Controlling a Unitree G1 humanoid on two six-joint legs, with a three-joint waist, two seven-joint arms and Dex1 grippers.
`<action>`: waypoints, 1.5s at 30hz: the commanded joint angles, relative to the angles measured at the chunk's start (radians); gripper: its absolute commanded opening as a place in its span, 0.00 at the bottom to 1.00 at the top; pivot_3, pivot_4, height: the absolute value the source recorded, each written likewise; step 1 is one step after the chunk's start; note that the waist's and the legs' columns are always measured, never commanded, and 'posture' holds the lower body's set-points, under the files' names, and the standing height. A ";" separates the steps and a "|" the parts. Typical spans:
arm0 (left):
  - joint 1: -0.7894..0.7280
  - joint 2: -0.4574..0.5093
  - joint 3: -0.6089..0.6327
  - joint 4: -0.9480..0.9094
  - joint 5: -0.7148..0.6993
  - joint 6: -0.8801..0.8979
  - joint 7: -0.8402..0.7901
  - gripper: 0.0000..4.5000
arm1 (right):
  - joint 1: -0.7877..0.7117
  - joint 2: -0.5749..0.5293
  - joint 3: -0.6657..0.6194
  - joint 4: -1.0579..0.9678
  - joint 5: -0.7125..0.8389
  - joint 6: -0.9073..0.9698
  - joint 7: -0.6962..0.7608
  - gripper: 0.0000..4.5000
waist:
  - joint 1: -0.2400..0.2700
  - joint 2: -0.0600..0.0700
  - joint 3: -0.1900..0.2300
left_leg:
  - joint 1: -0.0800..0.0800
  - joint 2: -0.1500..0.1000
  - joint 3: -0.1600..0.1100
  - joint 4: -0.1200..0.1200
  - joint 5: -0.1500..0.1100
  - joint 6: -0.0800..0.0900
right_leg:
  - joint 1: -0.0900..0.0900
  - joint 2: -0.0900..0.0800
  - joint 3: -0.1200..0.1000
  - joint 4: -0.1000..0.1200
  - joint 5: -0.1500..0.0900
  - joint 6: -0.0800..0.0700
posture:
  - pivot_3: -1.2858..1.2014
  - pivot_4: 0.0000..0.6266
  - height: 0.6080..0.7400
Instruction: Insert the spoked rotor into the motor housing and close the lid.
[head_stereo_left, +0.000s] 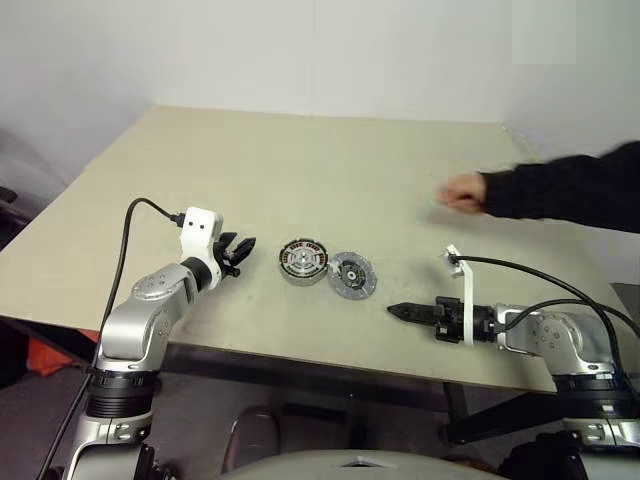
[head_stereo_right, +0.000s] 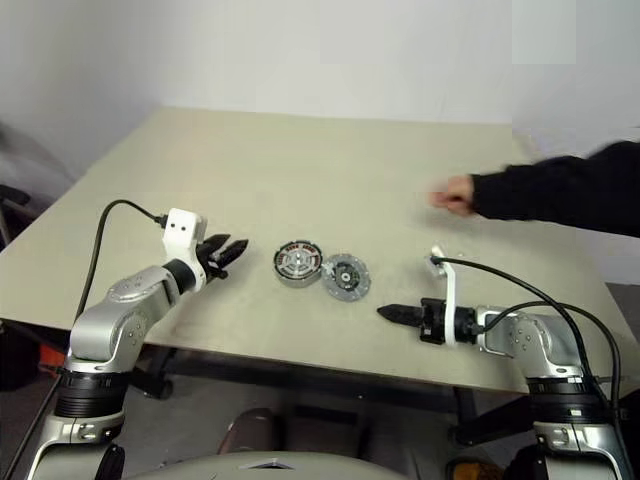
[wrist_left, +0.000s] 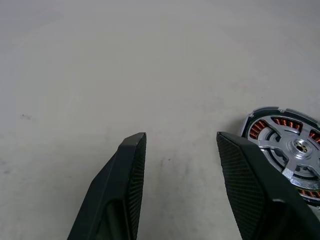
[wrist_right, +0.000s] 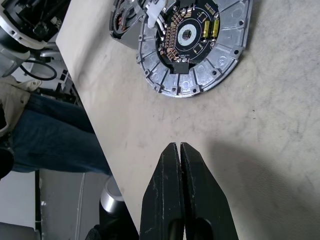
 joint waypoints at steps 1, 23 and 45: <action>-0.023 0.012 -0.001 -0.023 0.003 0.004 -0.003 0.53 | 0.040 -0.009 0.010 -0.033 0.034 0.025 0.031 0.01 | 0.000 0.000 0.000 | 0.001 0.000 0.000 -0.001 0.000 0.000 | 0.002 0.000 0.000 -0.001 0.000 0.000 | 0.52 0.00 1.00; -0.007 0.025 0.011 -0.046 -0.003 0.025 0.014 0.53 | 0.061 -0.024 -0.018 -0.128 0.100 0.021 0.085 0.01 | 0.001 0.002 -0.001 | 0.007 0.000 0.000 -0.010 -0.002 0.002 | 0.011 0.001 -0.001 -0.016 0.000 0.000 | 0.52 0.00 1.00; -0.018 0.027 0.009 -0.066 -0.004 0.050 0.023 0.53 | -0.385 0.495 0.189 0.456 -0.166 -0.237 -0.091 0.01 | -0.045 0.002 -0.001 | 0.007 0.002 -0.001 -0.011 0.001 -0.003 | 0.008 0.003 -0.001 -0.013 0.001 -0.001 | 0.52 0.00 1.00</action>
